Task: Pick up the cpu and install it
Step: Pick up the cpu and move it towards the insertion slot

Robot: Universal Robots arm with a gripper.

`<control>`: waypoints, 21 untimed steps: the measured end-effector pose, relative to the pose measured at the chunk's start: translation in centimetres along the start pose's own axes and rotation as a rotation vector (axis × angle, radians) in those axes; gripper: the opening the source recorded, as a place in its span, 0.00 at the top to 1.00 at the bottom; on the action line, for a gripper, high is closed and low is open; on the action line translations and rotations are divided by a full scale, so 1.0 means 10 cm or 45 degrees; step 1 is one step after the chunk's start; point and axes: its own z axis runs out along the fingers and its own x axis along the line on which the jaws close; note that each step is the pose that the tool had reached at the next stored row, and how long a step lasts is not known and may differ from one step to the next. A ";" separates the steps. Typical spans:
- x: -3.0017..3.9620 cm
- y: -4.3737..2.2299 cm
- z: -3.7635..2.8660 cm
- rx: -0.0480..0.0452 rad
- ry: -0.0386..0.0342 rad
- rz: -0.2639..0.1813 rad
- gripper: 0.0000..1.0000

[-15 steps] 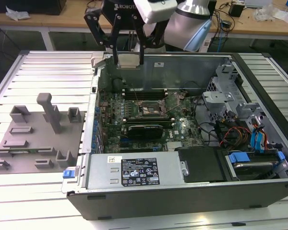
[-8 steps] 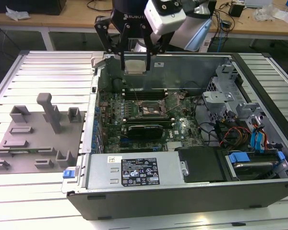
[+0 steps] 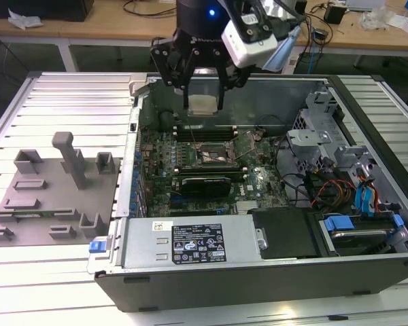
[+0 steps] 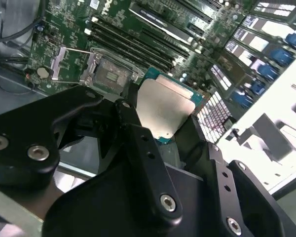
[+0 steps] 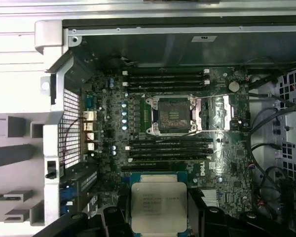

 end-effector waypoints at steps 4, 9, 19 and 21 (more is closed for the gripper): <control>-0.138 -0.001 0.103 0.000 0.0034 0.000 0.45; -0.241 -0.004 0.229 0.000 0.0034 0.000 0.45; -0.320 0.052 0.433 0.000 0.0034 0.000 0.45; -0.327 0.071 0.472 0.000 0.0035 0.000 0.45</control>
